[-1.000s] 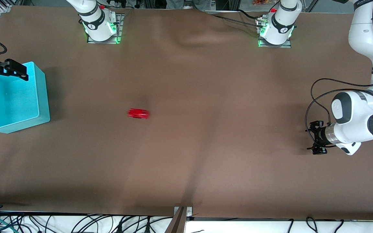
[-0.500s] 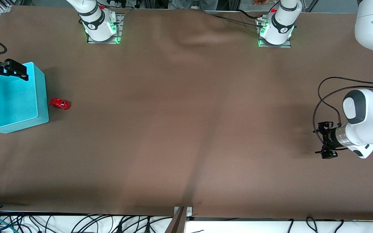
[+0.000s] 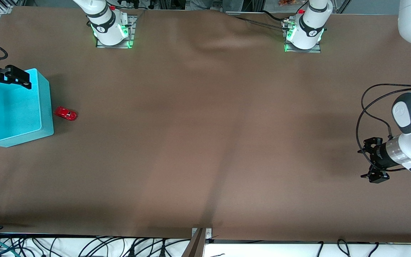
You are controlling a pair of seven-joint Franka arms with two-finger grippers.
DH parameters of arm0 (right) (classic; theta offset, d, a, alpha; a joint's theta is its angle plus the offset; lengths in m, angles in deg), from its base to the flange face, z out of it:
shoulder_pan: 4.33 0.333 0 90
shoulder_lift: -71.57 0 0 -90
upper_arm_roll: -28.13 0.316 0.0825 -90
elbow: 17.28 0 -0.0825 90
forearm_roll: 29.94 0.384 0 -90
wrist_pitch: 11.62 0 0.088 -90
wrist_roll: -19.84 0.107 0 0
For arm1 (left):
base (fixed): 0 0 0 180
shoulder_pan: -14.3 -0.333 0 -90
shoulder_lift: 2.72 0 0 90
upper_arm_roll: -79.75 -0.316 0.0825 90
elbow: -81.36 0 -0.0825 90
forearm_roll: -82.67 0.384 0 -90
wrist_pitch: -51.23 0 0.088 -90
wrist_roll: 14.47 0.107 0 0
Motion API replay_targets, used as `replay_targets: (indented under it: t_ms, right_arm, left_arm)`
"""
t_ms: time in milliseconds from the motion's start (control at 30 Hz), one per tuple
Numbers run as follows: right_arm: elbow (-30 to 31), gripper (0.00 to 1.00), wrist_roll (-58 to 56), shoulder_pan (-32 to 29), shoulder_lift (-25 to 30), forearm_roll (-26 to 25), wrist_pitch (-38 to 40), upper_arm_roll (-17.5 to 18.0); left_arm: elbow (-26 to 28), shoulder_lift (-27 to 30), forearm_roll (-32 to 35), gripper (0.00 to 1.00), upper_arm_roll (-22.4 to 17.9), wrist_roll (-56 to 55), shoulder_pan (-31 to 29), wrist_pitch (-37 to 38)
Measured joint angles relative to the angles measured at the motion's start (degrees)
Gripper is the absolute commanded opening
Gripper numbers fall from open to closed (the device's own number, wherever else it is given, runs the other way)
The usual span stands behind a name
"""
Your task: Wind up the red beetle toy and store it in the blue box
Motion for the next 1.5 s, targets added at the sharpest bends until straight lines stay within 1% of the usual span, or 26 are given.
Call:
replay_targets:
  t_ms: [500,833,1133,1233,1500]
  right_arm:
    - [0.01,1.00,0.02,-0.13,-0.08,-0.03,-0.24,-0.12]
    - [0.02,1.00,0.10,-0.19,-0.75,-0.03,-0.88,-0.33]
    - [0.04,1.00,0.29,-0.24,-1.52,-0.03,-0.95,-0.35]
    - [0.07,1.00,0.54,-0.27,-1.87,-0.03,-0.95,-0.38]
    - [0.25,1.00,0.73,-0.62,-2.24,-0.03,-0.27,-0.79]
  left_arm:
    - [-2.68,6.61,0.00,1.00,-0.24,20.38,-0.50,6.17]
    - [-3.06,9.42,0.01,1.00,0.03,34.61,-0.38,6.98]
    - [-3.18,11.81,0.01,1.00,0.46,49.84,-0.16,9.60]
    - [-4.44,12.33,0.01,1.00,0.46,53.41,-0.13,11.09]
    - [-9.29,13.12,0.01,1.00,0.46,61.94,-0.12,18.70]
